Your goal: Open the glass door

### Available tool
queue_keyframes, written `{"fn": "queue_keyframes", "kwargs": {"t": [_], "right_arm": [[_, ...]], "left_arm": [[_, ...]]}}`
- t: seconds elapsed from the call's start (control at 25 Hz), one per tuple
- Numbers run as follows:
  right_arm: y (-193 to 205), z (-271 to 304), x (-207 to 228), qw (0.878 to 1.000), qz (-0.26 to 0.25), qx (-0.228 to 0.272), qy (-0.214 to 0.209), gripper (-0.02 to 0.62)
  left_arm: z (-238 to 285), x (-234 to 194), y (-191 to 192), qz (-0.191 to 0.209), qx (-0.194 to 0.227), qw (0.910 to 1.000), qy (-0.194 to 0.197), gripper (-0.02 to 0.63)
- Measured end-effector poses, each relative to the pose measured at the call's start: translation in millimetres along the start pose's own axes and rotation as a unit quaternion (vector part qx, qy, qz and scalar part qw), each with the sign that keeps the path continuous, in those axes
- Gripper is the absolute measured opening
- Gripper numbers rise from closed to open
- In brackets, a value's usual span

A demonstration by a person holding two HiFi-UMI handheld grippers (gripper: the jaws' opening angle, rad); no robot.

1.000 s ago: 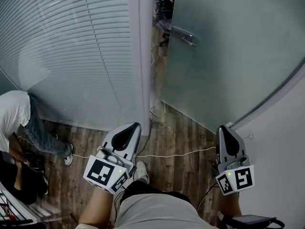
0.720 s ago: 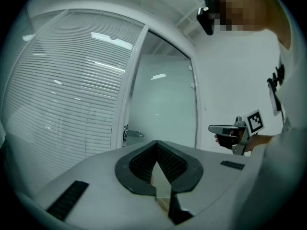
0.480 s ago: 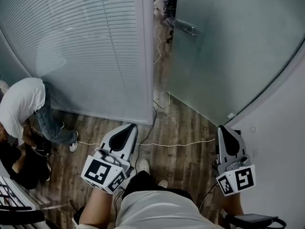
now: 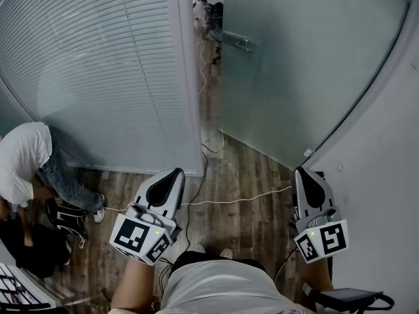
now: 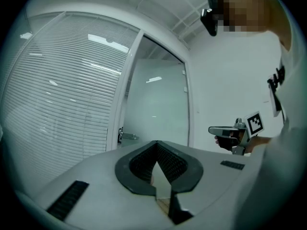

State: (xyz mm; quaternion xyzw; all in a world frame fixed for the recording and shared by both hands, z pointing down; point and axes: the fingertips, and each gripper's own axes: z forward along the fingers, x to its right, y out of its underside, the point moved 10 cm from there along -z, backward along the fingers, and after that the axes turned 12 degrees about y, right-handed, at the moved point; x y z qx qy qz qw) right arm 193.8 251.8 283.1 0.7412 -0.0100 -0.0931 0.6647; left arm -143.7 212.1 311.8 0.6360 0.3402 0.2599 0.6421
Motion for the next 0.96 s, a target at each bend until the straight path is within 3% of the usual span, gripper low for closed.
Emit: {"fn": "queue_keyframes", "kwargs": {"t": [0.36,0.72,0.96], "right_arm": [[-27,5,-10,1.0,0.0,-0.008,0.02,0.002],[-21,2,-31,1.0,-0.008,-0.006,0.03,0.002],[-26,5,-21,1.0,-0.007,-0.004,0.025,0.002]], "left_arm": [[1,-12,-31,0.009,-0.012,0.9997,0.018,0.0],[-10,-22,-17,0.004,-0.011,0.9994,0.033,0.0],[-1,-15,-24,0.007,-0.012,0.9994,0.03,0.0]]}}
